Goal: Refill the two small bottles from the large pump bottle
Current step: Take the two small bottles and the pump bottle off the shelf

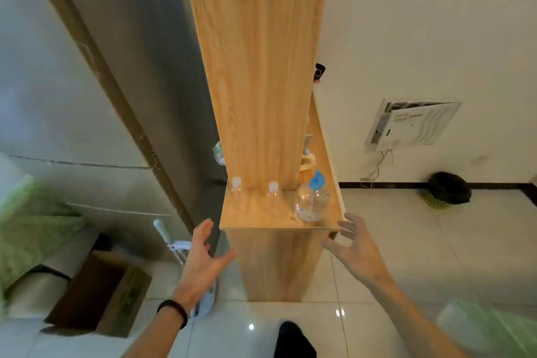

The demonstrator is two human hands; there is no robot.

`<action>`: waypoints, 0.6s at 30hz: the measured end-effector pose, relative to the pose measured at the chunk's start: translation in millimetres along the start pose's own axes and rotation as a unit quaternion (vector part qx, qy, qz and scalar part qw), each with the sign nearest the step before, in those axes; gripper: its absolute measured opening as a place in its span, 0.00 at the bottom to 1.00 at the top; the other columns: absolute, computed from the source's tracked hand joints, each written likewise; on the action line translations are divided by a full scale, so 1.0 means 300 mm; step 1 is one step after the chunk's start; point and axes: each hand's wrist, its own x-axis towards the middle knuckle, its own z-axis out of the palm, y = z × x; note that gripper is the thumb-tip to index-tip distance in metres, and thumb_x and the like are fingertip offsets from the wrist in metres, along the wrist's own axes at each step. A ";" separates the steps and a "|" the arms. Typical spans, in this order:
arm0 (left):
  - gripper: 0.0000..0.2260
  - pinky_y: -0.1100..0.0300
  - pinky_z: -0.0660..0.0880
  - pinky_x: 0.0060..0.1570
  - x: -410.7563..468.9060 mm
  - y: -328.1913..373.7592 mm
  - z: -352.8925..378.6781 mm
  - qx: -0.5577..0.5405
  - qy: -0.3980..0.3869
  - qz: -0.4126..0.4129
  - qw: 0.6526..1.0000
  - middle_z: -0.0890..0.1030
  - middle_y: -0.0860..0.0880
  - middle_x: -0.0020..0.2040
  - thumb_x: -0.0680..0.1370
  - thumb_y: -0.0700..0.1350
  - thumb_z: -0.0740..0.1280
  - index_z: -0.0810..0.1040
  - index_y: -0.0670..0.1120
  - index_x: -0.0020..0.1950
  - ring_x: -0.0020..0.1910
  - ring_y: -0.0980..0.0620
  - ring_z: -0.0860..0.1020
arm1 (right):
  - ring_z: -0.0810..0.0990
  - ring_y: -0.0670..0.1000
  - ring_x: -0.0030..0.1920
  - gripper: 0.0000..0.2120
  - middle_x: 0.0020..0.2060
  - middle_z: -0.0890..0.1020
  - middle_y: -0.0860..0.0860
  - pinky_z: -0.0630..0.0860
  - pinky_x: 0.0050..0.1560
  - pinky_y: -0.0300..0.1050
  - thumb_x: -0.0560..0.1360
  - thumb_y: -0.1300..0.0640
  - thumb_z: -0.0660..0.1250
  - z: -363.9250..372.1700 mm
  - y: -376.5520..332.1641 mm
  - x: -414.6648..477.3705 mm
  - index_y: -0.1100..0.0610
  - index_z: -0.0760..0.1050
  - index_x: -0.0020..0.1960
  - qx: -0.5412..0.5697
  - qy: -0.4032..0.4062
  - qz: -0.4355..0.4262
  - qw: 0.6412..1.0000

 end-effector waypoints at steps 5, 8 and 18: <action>0.55 0.60 0.60 0.72 0.184 0.112 0.074 -0.025 -0.015 0.031 0.999 0.56 0.52 0.84 0.68 0.43 0.84 0.51 0.56 0.84 0.76 0.56 0.60 | 0.69 0.47 0.72 0.56 0.74 0.69 0.47 0.71 0.70 0.48 0.65 0.48 0.86 0.038 -0.011 0.208 0.52 0.55 0.82 0.000 -0.057 -0.028 0.998; 0.56 0.66 0.65 0.69 0.272 0.143 0.107 -0.045 -0.016 0.029 0.998 0.59 0.52 0.84 0.66 0.40 0.85 0.51 0.57 0.83 0.76 0.58 0.62 | 0.70 0.45 0.74 0.60 0.76 0.68 0.43 0.71 0.74 0.50 0.61 0.43 0.85 0.065 0.000 0.301 0.47 0.53 0.83 0.007 -0.087 -0.043 0.995; 0.48 0.63 0.78 0.64 0.393 0.151 0.191 -0.010 -0.053 0.079 0.995 0.71 0.54 0.75 0.63 0.42 0.85 0.65 0.61 0.76 0.74 0.55 0.72 | 0.74 0.41 0.68 0.52 0.69 0.70 0.33 0.73 0.59 0.32 0.62 0.34 0.82 0.097 0.056 0.414 0.28 0.53 0.75 -0.022 -0.125 -0.069 0.990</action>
